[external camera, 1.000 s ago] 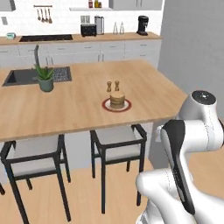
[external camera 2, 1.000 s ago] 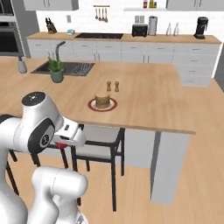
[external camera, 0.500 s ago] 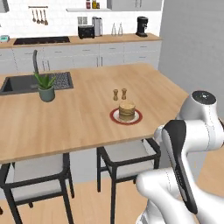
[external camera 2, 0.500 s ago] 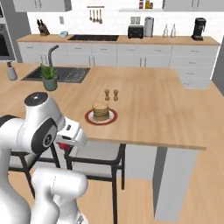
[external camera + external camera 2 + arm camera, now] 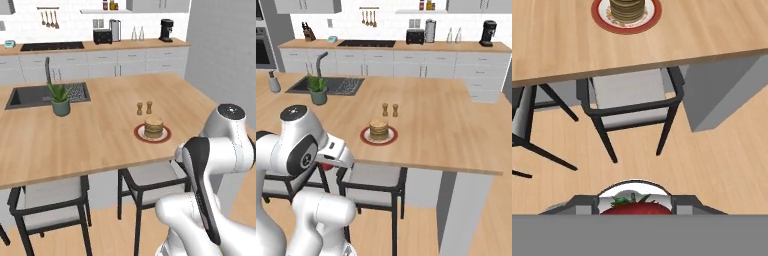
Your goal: Take the strawberry from the fridge and place it on top of the pancake, located on the dining counter.
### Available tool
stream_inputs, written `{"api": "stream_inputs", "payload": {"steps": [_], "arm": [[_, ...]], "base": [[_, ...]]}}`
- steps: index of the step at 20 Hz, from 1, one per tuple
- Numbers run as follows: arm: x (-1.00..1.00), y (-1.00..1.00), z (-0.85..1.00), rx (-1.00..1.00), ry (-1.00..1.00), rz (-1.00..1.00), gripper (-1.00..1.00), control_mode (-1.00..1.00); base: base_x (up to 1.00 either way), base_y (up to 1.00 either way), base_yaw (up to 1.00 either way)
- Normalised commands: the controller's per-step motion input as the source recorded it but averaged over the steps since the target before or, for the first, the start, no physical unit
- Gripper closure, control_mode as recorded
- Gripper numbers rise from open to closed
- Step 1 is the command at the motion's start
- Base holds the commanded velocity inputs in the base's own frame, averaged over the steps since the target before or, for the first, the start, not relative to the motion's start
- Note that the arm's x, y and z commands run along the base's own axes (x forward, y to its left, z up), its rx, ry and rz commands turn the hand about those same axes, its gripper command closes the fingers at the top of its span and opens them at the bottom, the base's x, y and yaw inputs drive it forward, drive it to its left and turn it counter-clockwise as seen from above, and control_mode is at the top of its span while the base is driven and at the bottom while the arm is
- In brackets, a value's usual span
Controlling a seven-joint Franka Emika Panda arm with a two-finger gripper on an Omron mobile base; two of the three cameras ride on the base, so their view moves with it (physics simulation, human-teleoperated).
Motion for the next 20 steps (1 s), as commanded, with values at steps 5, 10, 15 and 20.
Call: {"api": "stream_inputs", "payload": {"steps": [5, 10, 15, 20], "arm": [[0.00, 0.00, 0.00, 0.00, 0.00, 0.00, 1.00, 1.00], [0.00, 0.00, 0.00, 0.00, 0.00, 0.00, 1.00, 1.00], [0.00, 0.00, 0.00, 0.00, 0.00, 0.00, 1.00, 1.00], [0.39, -0.02, 0.01, 0.01, -0.01, 0.02, 1.00, -1.00]], "base": [[0.53, -0.14, 0.06], [0.60, 0.00, 0.00], [0.36, 0.00, 0.01], [0.00, 0.00, 0.00]]}}
